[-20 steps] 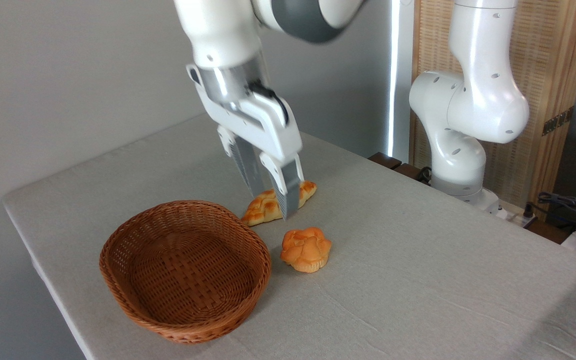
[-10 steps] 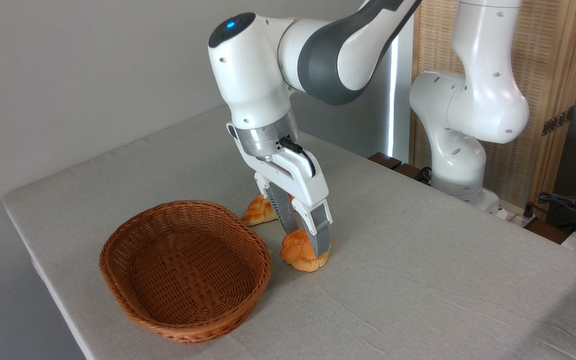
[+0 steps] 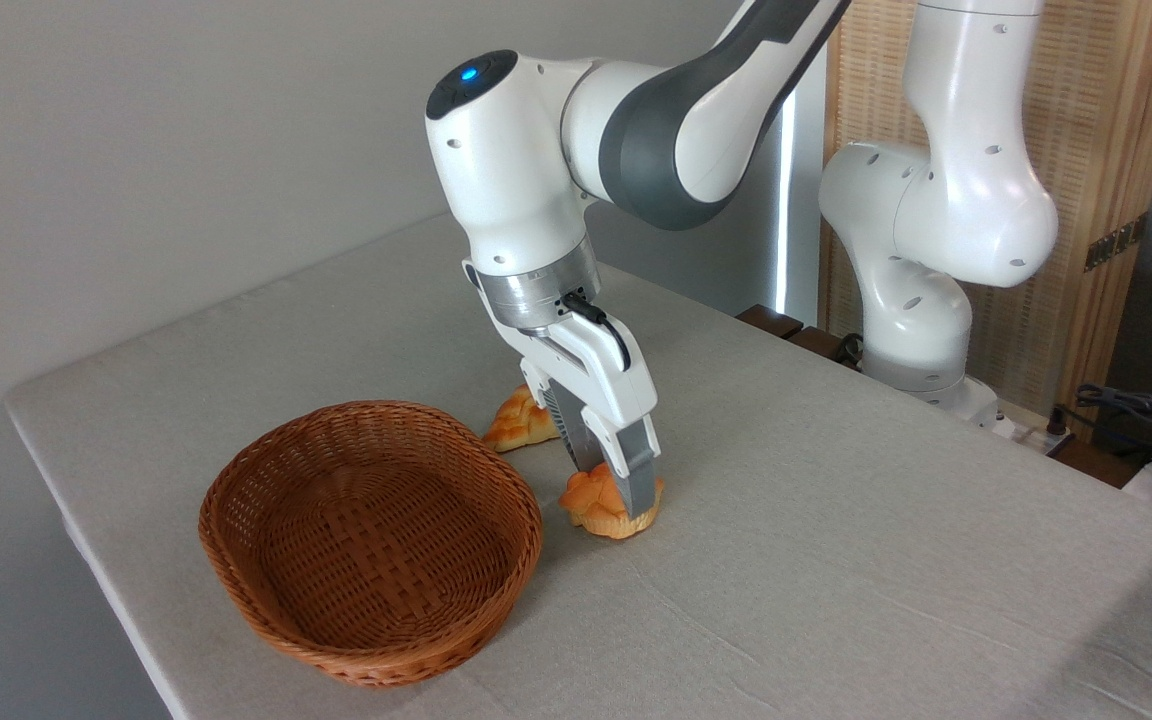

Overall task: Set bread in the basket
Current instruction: 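Lift the bun and carry it over the wicker basket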

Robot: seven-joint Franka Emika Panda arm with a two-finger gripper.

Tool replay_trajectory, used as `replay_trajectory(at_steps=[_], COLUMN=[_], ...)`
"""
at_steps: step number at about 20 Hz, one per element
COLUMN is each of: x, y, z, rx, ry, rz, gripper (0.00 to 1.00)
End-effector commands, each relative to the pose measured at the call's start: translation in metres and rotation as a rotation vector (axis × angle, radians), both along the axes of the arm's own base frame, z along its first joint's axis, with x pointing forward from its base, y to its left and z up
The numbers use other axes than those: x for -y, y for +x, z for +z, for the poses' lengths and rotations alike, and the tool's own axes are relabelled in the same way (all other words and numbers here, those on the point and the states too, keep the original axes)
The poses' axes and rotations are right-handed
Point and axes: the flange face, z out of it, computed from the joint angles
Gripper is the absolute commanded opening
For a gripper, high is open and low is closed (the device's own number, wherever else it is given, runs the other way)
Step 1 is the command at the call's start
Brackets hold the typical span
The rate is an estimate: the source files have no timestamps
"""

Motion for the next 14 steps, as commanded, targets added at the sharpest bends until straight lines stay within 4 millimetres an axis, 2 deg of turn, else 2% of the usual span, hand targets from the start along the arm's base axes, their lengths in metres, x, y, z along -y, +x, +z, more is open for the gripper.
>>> replay_trajectory(at_steps=[1,5,6,9,14], x=[-0.002,0.0,0.0,0.002,0.001], y=[-0.003,-0.002,0.001,0.022,0.061], z=[-0.007,-0.002,0.01,0.07,0.116], rx=[0.001,-0.007,-0.008,0.041,0.172], ry=[0.009,0.01,0.011,-0.008,-0.064], rz=[-0.026,-0.03,-0.026,-0.039,-0.169], gripper=[0.13,0.13,0.13,0.14,0.14])
